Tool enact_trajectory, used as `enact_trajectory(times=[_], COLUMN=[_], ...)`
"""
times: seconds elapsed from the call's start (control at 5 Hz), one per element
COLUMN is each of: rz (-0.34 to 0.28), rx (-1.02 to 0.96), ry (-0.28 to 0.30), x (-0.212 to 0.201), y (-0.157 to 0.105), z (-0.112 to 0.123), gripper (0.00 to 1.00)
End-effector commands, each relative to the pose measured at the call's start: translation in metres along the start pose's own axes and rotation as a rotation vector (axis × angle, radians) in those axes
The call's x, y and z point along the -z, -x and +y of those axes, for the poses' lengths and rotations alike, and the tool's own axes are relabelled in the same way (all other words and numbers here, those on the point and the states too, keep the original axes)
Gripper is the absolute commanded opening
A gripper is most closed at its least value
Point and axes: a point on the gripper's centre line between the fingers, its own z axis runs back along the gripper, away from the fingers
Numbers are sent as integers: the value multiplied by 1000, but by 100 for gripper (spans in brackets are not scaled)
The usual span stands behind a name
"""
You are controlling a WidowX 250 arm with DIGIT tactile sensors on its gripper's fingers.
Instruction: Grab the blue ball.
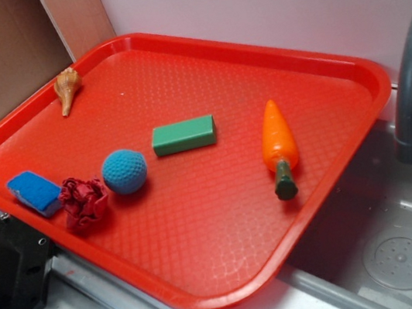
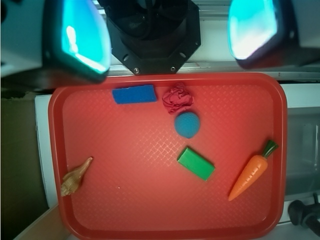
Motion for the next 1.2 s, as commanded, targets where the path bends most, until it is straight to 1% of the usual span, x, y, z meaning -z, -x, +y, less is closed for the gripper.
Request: enact_trajectory(times=[0.0, 0.2, 0.4, 0.6, 0.8, 1.0], rz=[0, -64, -71, -50, -15, 3], rx=[0, 73, 156, 209, 214, 217], ry=[0, -20, -30, -39, -34, -11], x=[0, 47, 93, 135, 165, 190], y=[0, -18, -25, -37, -44, -46], z=[0, -1, -8, -19, -23, -20], gripper=[100, 100, 100, 100, 100, 100])
